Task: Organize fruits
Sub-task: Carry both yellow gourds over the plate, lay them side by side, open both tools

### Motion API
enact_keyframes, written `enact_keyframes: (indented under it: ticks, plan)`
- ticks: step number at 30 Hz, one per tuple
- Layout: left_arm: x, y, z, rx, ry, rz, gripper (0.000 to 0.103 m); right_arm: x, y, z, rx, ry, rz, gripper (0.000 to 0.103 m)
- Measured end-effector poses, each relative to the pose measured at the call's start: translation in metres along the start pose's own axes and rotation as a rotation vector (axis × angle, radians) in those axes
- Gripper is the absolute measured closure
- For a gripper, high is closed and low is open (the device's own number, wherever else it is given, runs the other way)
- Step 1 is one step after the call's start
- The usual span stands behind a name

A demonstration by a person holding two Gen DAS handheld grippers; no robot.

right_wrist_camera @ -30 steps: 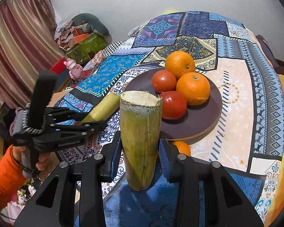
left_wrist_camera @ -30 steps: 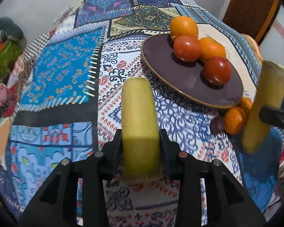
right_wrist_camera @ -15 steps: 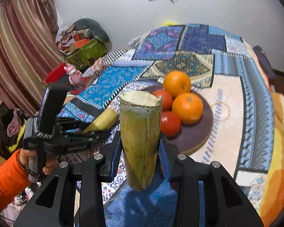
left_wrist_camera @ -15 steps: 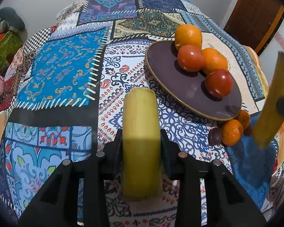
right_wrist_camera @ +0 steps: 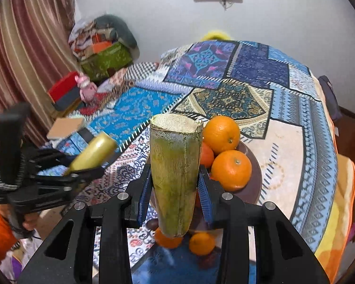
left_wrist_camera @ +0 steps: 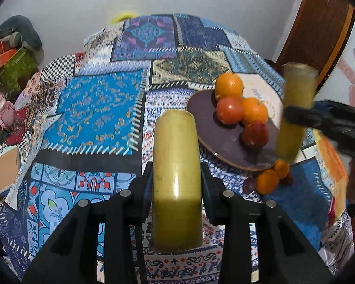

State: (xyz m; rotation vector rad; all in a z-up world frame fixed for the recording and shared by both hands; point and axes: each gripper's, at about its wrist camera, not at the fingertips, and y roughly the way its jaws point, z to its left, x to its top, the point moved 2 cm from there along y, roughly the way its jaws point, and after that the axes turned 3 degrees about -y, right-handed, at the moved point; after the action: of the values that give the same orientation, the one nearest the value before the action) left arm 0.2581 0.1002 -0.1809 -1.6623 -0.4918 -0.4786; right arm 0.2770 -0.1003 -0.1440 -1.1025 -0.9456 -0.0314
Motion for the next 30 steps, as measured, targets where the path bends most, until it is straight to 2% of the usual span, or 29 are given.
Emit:
enact_keyframes:
  ticks: [13, 26, 30]
  plan:
    - [0.003, 0.006, 0.005, -0.039, -0.027, -0.009, 0.067, 0.007, 0.061, 0.016, -0.019, -0.091, 0.126, 0.069]
    - [0.005, 0.022, 0.007, -0.046, -0.038, 0.003, 0.067, 0.004, 0.081, 0.012, -0.014, -0.058, 0.167, 0.069]
    - [0.007, 0.025, 0.002, -0.057, -0.044, 0.007, 0.067, 0.004, 0.071, 0.004, 0.016, -0.011, 0.142, 0.069]
